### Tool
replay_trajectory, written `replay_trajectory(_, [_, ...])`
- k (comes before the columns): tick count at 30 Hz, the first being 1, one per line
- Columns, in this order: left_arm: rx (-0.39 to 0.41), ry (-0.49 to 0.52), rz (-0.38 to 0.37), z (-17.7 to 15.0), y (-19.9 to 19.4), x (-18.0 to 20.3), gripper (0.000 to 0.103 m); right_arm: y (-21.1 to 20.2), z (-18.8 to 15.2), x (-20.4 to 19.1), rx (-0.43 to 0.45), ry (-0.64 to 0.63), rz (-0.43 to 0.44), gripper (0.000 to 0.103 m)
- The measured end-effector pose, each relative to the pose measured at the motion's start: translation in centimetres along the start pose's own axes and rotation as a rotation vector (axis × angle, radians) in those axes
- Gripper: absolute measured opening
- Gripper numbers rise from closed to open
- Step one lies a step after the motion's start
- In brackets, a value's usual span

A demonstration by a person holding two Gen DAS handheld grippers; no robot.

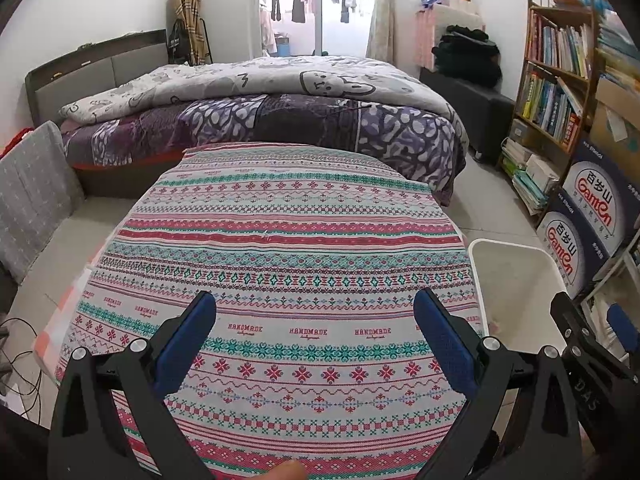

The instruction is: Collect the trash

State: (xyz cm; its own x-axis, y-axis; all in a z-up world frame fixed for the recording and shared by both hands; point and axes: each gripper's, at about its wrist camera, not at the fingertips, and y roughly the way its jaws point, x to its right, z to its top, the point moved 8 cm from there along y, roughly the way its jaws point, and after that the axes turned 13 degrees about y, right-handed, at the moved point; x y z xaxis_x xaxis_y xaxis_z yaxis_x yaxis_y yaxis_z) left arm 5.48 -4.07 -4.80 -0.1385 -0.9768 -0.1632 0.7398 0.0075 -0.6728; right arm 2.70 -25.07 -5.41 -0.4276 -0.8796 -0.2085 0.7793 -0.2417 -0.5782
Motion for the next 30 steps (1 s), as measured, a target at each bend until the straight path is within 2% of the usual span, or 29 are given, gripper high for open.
replay_trajectory(25, [0.0,0.013,0.023,-0.12,0.42,-0.07,0.096,0.52,-0.89,-0.02,-0.028,0.003,0.004,0.096])
replay_trajectory(30, [-0.003,0.029,0.002,-0.26,0.79,0.4,0.093,0.73,-1.04,0.13,-0.036,0.006,0.003,0.096])
